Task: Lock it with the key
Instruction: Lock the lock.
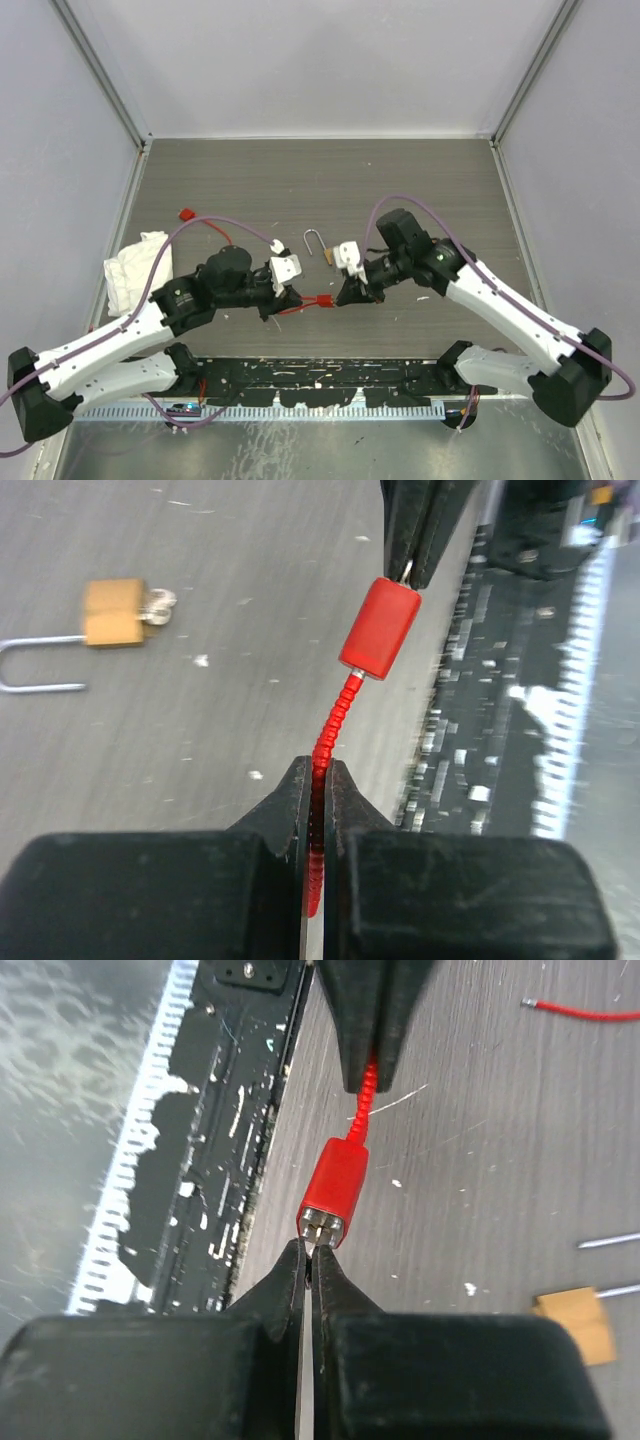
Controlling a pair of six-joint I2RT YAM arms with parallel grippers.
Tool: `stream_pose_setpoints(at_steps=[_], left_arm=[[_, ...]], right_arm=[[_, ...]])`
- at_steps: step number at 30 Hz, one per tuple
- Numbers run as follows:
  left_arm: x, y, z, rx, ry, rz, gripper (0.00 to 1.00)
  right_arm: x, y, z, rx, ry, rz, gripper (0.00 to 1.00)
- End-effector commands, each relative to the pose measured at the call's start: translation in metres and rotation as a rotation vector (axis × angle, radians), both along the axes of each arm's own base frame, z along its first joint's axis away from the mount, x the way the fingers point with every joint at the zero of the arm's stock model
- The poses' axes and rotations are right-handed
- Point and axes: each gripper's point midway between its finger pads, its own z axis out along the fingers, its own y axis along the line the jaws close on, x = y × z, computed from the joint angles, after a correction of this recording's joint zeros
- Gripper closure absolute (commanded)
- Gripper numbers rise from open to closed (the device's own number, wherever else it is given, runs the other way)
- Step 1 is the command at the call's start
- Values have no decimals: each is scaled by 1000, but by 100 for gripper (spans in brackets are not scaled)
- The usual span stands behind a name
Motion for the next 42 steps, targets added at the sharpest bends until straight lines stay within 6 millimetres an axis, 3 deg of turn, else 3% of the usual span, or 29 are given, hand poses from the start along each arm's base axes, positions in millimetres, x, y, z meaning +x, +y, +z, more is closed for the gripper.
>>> stream_pose_setpoints(at_steps=[1, 4, 7, 10, 14, 18, 20, 25, 28, 29, 31, 34, 37, 40, 42], left_arm=[[-22, -8, 13, -157, 282, -103, 100], [-38, -16, 23, -233, 488, -219, 100], [-38, -17, 15, -190, 537, -234, 100], [-18, -4, 0, -73, 439, -117, 100], [22, 27, -17, 104, 115, 97, 100], [19, 23, -5, 102, -112, 75, 100], [19, 22, -5, 101, -127, 82, 100], [-1, 19, -12, 58, 47, 30, 100], [-22, 11, -8, -88, 321, -59, 100], [-26, 5, 3, -175, 408, -103, 100], [-37, 0, 16, -274, 566, -186, 100], [-38, 2, 15, -229, 613, -192, 100], [-7, 23, -5, -60, 423, -27, 100], [24, 51, -14, 67, 182, 149, 100], [26, 58, -12, 114, 30, 166, 100]], right_arm=[[8, -15, -14, -116, -280, 3, 99], [16, -16, -10, -134, -343, 18, 99], [19, -12, 2, -122, -339, 6, 99], [14, -7, 10, -79, -225, -9, 99], [19, -15, 14, -11, 29, -74, 99], [1, -10, 16, 32, 317, -37, 99], [-5, -5, 19, 48, 364, -3, 99], [15, -9, 9, -44, 5, -76, 99], [19, -15, 5, -77, -252, -54, 99], [18, -18, 3, -90, -308, -36, 99], [20, -21, -3, -119, -345, -21, 99], [22, -18, -1, -111, -291, -52, 99], [16, -13, 10, -58, -122, -74, 99], [18, -21, 17, -8, 41, -84, 99], [22, -25, 23, 29, 120, -106, 99]])
